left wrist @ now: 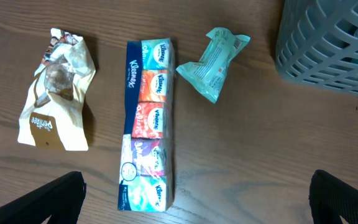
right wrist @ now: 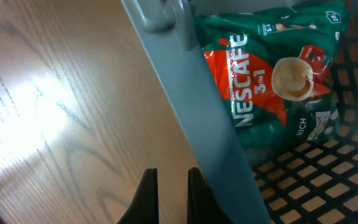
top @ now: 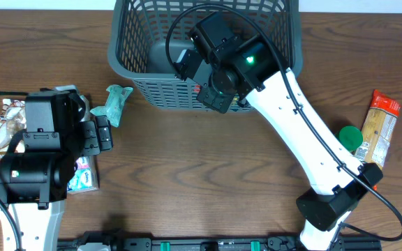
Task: Pack container
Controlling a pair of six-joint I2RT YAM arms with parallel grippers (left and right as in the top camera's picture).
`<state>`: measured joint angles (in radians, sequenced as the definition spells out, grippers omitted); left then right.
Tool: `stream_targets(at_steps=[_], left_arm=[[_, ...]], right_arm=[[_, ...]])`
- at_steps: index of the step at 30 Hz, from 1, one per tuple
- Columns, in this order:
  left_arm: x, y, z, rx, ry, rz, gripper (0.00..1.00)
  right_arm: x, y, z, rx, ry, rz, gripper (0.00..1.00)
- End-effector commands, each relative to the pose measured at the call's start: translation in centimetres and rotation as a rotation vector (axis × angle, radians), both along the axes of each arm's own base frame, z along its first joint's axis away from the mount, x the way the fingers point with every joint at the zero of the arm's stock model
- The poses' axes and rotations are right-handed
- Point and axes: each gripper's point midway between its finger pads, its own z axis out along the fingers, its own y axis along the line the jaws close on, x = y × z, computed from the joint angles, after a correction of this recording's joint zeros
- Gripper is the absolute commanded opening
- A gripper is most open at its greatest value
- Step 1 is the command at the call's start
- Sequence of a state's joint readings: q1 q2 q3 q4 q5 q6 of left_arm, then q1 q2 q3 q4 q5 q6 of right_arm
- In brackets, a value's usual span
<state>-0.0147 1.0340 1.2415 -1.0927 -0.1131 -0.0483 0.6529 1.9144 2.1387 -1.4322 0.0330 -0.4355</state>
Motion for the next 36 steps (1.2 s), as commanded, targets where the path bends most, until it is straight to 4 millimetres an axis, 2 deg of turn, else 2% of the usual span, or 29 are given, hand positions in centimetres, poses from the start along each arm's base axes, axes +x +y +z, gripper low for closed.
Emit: stream_targets(at_steps=[1,2,4,6,9,11,13,14,16,17,19,21,24,27,31,33,36], left_arm=[[0.0,0.5,0.6,0.022,-0.013,0.007,0.99],[0.0,0.5,0.6,0.022,-0.013,0.008,0.99],[0.0,0.5,0.6,0.022,-0.013,0.008,0.99],[0.0,0.5,0.6,0.022,-0.013,0.008,0.99],[0.0,0.5,0.6,0.025,-0.012,0.003,0.99],[0.0,0.4,0.6,0.037,-0.009,-0.015,0.99],[0.0,0.4,0.6,0.048,-0.006,-0.030,0.99],[0.0,0.4,0.6,0.059,-0.003,-0.046,0.99],[0.1,0.4,0.6,0.080,0.000,-0.076,0.99],[0.2,0.4,0.7,0.094,0.001,-0.097,0.98],[0.3,0.4,0.8,0.128,0.004,-0.149,0.99],[0.8,-0.1,1.0,0.124,-0.013,-0.184,0.99],[1.7,-1.1,0.5,0.070,-0.012,-0.217,0.99],[2.4,-1.3,-1.7,0.020,0.079,-0.179,0.98],[3.1,-1.8,-5.6,-0.023,0.275,-0.186,0.99],[3.9,-1.8,-7.6,-0.029,0.366,-0.187,0.99],[5.3,-1.8,-9.6,-0.019,0.439,-0.225,0.98]], right_arm=[[-0.5,0.6,-0.5,0.021,0.037,0.026,0.08],[-1.3,1.0,-0.6,0.034,0.066,0.055,0.12],[-3.0,1.9,-0.7,0.055,0.123,0.103,0.30],[-4.4,2.5,-0.8,0.060,0.159,0.131,0.41],[-6.0,3.4,-0.6,0.051,0.169,0.175,0.51],[-6.9,4.1,0.4,0.059,0.144,0.219,0.54],[-7.1,4.6,2.0,0.090,0.096,0.236,0.56],[-6.4,4.6,3.6,0.114,0.033,0.205,0.61],[-4.2,3.7,6.2,0.142,-0.091,0.072,0.62],[-2.8,2.6,7.9,0.158,-0.169,-0.033,0.63],[-0.1,-0.9,12.0,0.206,-0.337,-0.275,0.88],[1.1,-4.5,15.7,0.267,-0.451,-0.456,0.98],[1.4,-10.3,19.7,0.369,-0.543,-0.656,0.99],[1.0,-15.9,21.4,0.419,-0.580,-0.839,0.99],[0.4,-21.7,21.1,0.401,-0.582,-1.027,0.99],[0.3,-23.4,20.3,0.385,-0.550,-1.073,0.99],[0.6,-24.8,18.9,0.374,-0.492,-1.112,0.99]])
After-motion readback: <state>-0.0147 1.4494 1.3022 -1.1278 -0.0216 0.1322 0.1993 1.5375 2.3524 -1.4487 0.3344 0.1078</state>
